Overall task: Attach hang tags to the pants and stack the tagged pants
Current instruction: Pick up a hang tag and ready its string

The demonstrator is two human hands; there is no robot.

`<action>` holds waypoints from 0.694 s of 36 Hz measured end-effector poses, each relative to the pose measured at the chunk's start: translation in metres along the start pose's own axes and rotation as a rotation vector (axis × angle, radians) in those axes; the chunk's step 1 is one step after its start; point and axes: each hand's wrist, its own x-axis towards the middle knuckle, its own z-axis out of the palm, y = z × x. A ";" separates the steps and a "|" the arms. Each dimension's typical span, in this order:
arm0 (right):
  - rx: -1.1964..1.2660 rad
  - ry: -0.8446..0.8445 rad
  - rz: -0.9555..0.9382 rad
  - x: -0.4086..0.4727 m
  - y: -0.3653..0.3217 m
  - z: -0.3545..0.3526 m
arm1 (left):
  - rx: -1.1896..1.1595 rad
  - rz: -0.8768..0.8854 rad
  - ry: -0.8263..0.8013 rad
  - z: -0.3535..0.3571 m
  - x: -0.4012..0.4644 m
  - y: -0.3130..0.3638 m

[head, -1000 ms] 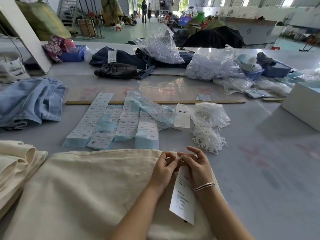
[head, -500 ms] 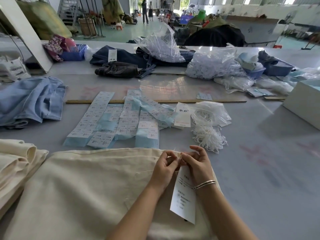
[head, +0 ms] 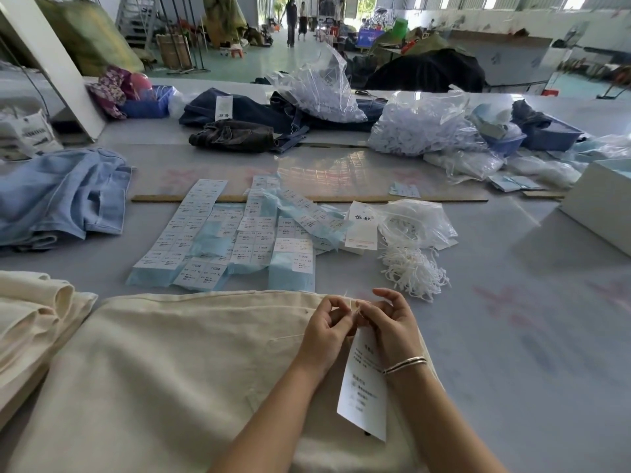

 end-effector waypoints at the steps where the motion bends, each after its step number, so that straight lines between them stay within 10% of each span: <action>1: 0.003 0.003 -0.002 0.000 0.000 0.000 | -0.004 0.001 -0.001 0.000 0.000 0.000; 25: -0.199 0.008 -0.131 -0.005 0.001 0.004 | 0.079 0.022 0.020 -0.001 0.005 -0.007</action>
